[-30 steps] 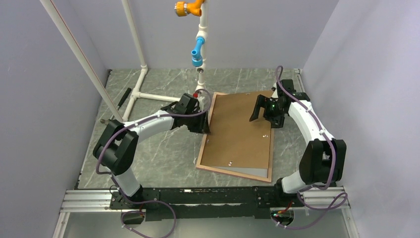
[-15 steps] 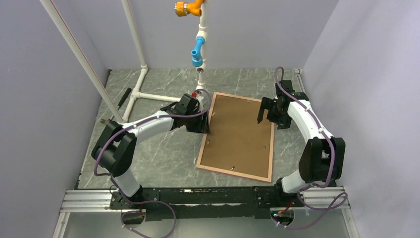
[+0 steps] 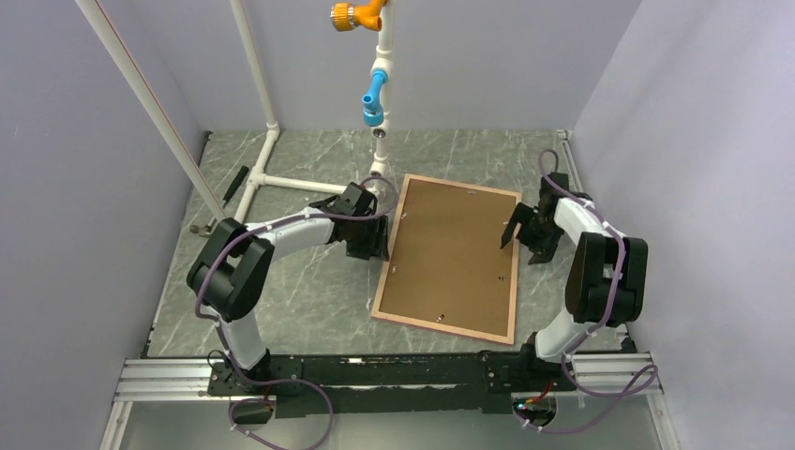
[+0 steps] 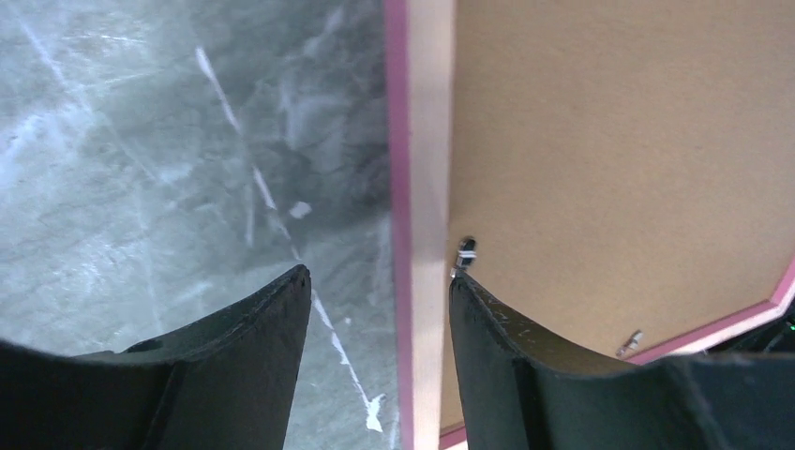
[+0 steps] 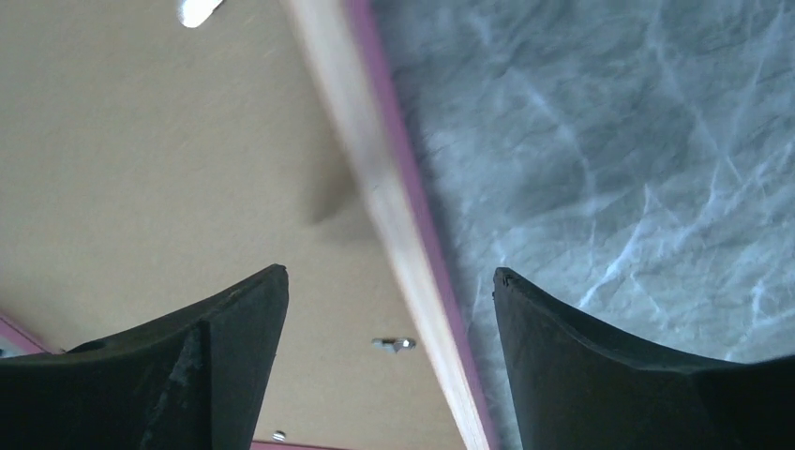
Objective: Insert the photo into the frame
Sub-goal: Install the photo frame at the center of the board.
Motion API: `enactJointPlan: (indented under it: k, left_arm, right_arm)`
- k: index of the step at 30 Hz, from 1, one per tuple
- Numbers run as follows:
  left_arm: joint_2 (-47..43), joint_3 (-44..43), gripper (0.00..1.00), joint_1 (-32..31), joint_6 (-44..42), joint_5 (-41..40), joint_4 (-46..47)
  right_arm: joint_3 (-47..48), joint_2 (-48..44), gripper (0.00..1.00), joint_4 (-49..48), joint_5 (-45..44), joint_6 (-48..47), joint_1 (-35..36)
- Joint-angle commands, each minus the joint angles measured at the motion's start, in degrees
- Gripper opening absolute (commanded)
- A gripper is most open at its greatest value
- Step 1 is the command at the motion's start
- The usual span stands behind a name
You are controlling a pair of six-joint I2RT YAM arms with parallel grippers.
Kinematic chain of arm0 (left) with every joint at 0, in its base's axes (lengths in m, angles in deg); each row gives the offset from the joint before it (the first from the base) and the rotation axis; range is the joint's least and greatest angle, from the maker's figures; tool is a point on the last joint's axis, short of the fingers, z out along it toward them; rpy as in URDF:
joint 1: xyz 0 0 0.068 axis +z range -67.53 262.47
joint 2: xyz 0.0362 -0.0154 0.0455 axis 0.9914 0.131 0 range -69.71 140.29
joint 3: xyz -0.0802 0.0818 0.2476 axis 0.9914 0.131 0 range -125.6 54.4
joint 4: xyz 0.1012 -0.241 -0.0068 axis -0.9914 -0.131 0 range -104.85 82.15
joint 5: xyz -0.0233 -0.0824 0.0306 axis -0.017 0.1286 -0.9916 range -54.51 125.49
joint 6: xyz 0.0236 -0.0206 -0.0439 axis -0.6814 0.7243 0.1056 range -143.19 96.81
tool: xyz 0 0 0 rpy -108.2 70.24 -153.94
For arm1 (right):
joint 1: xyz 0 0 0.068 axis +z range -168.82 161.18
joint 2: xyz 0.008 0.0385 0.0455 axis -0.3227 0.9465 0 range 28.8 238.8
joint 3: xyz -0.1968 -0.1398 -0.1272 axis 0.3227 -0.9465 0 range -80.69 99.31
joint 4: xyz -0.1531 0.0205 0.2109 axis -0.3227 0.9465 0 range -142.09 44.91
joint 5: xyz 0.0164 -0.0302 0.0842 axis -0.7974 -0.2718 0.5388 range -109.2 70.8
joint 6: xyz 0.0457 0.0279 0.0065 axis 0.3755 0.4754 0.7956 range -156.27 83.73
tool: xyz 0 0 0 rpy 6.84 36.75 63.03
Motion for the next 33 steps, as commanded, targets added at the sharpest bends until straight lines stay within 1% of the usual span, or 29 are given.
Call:
enactJointPlan:
  k: [1, 12, 15, 17, 20, 21, 22, 24, 30, 33]
  left_arm:
    - [1.15, 0.75, 0.59, 1.79, 1.53, 1.52, 1.97]
    - [5.21, -0.97, 0.60, 4.37, 0.62, 4.01, 3.29]
    - [7.16, -3.16, 0.58, 4.85, 0.05, 4.42, 2.70]
    - [8.63, -4.89, 0.55, 4.87, -0.47, 4.10, 1.57]
    - [9.73, -6.65, 0.50, 4.86, -0.74, 3.36, 0.11]
    - [9.91, -6.95, 0.48, 4.90, -0.79, 3.04, -0.29]
    - [9.94, -7.23, 0.45, 4.93, -0.82, 2.61, -0.75]
    - [10.03, -7.63, 0.42, 4.84, -0.82, 1.92, -1.65]
    - [10.67, -7.75, 0.40, 4.31, -0.65, 2.24, -1.95]
    - [11.41, -8.34, 0.40, 3.57, -0.68, 2.36, -2.26]
  right_arm:
    - [-0.32, 3.67, 0.81, -8.14, 7.72, 1.29, -4.21]
    - [15.59, 18.79, 0.82, -11.36, 15.54, 4.41, -7.92]
    - [19.16, 22.49, 0.81, -11.31, 15.42, 4.93, -8.48]
    - [21.45, 25.12, 0.79, -10.71, 14.92, 5.07, -8.68]
    - [23.68, 27.77, 0.68, -10.35, 14.18, 5.06, -8.81]
    - [24.14, 28.54, 0.62, -10.06, 13.78, 4.96, -8.75]
    - [24.62, 29.08, 0.57, -9.53, 12.85, 4.74, -8.61]
    - [25.70, 29.95, 0.50, -7.85, 9.63, 4.16, -7.92]
    - [30.79, 34.35, 0.20, -2.42, -0.73, 2.11, -4.43]
    - [34.25, 37.65, 0.11, 0.95, -6.15, 1.16, -2.09]
